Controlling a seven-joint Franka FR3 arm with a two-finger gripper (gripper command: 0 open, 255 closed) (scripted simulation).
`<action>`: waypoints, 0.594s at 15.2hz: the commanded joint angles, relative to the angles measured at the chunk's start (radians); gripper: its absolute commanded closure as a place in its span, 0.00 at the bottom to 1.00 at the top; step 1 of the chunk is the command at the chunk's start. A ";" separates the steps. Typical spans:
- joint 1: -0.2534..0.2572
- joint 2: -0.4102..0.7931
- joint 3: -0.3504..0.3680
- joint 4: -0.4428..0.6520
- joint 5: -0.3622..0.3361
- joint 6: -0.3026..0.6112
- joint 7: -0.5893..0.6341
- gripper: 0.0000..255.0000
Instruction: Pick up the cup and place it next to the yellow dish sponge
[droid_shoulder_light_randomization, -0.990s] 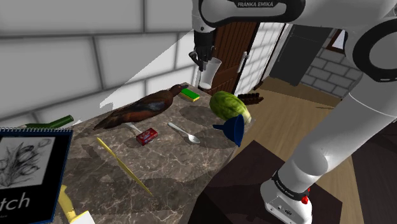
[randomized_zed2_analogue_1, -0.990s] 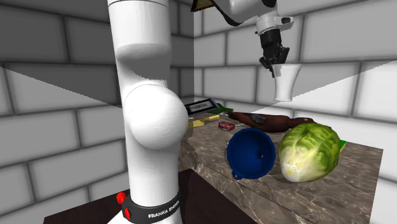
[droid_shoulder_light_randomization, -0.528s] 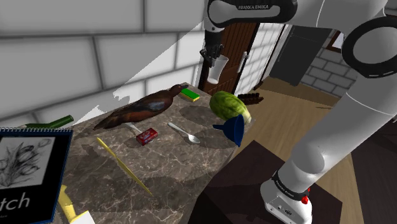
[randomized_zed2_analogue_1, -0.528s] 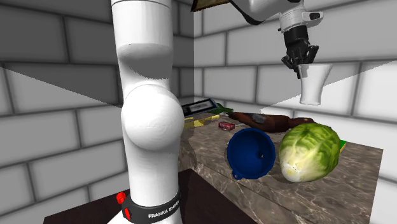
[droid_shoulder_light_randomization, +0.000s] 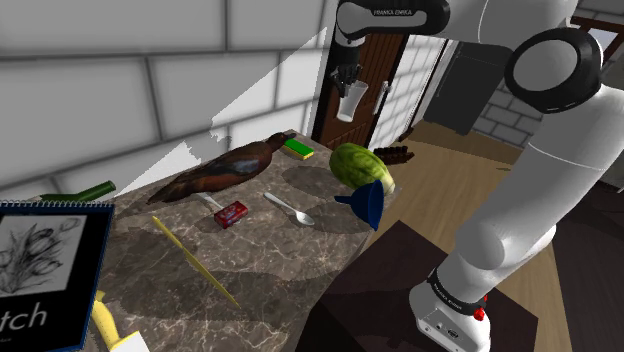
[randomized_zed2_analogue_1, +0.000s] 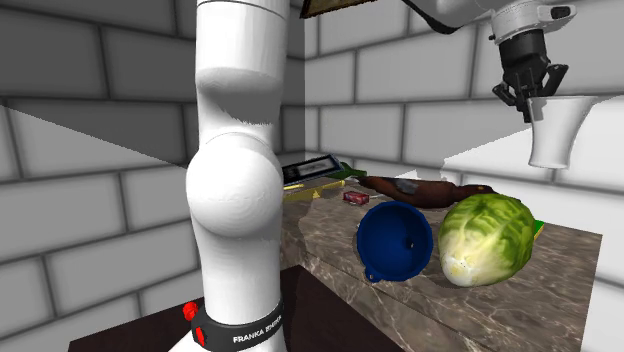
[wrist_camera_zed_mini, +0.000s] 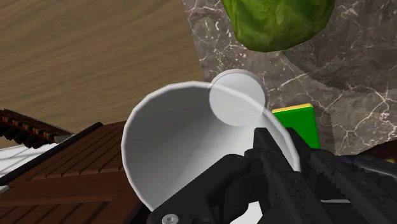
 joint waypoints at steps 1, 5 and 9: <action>-0.023 0.025 -0.019 0.030 -0.002 0.007 -0.044 1.00; -0.061 0.108 -0.050 0.136 -0.009 0.002 -0.119 1.00; -0.067 0.113 -0.054 0.103 -0.011 0.042 -0.117 1.00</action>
